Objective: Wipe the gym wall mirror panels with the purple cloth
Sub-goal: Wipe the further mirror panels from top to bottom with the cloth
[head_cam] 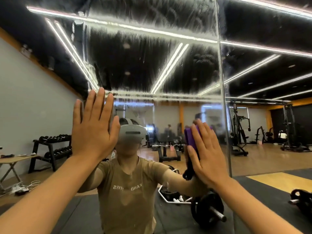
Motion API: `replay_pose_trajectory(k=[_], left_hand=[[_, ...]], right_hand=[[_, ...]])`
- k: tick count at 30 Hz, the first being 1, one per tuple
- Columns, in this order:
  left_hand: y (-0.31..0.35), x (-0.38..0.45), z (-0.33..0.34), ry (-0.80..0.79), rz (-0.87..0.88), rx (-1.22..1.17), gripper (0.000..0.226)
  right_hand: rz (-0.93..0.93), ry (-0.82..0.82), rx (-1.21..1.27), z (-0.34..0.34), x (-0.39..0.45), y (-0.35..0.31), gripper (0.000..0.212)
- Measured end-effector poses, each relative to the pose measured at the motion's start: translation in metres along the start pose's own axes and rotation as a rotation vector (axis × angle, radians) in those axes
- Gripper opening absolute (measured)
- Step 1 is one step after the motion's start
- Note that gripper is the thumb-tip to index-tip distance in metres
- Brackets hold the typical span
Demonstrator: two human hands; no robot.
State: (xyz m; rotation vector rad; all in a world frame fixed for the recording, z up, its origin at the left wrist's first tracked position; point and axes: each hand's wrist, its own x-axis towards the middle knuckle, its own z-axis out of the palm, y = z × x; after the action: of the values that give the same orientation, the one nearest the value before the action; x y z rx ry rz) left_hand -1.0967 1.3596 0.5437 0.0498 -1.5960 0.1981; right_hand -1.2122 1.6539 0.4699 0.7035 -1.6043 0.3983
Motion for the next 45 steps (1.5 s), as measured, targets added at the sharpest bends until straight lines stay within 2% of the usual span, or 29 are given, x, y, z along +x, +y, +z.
replay_pose_trajectory(k=[6, 9, 12, 19, 22, 25, 28, 33, 36, 41, 45], left_hand=[[-0.001, 0.0, 0.0, 0.014, 0.011, 0.011, 0.064], [0.0, 0.0, -0.001, 0.021, 0.016, 0.004, 0.064], [0.0, -0.001, -0.002, 0.022, 0.017, 0.003, 0.064], [0.0, -0.002, -0.001, 0.019, 0.012, -0.001, 0.065], [0.0, -0.002, -0.001, 0.022, 0.021, -0.009, 0.065], [-0.001, -0.002, -0.002, 0.02, 0.021, -0.015, 0.065], [-0.001, -0.002, -0.001, 0.026, 0.025, -0.005, 0.065], [-0.002, -0.002, -0.001, 0.028, 0.029, 0.003, 0.065], [-0.002, -0.002, 0.0, 0.025, 0.031, -0.003, 0.065], [-0.003, -0.003, 0.0, 0.03, 0.032, -0.006, 0.064], [-0.002, -0.003, 0.0, 0.033, 0.035, -0.013, 0.064]], right_hand=[[0.048, 0.064, 0.007, -0.016, 0.151, 0.003, 0.065], [0.114, 0.088, -0.01, -0.019, 0.188, 0.002, 0.063], [0.1, 0.105, 0.024, -0.014, 0.16, -0.007, 0.06], [-0.052, 0.06, 0.012, 0.014, -0.03, -0.039, 0.059], [-0.037, 0.033, -0.009, 0.022, -0.068, -0.048, 0.058], [-0.14, 0.031, -0.024, 0.02, -0.058, -0.045, 0.058], [-0.263, 0.009, -0.001, 0.011, -0.002, -0.033, 0.059], [-0.14, 0.07, 0.006, -0.004, 0.136, -0.018, 0.059], [-0.048, 0.092, 0.011, -0.014, 0.186, -0.014, 0.059], [-0.019, 0.164, 0.025, -0.001, 0.147, -0.031, 0.057], [-0.214, 0.115, 0.042, 0.013, 0.041, -0.049, 0.055]])
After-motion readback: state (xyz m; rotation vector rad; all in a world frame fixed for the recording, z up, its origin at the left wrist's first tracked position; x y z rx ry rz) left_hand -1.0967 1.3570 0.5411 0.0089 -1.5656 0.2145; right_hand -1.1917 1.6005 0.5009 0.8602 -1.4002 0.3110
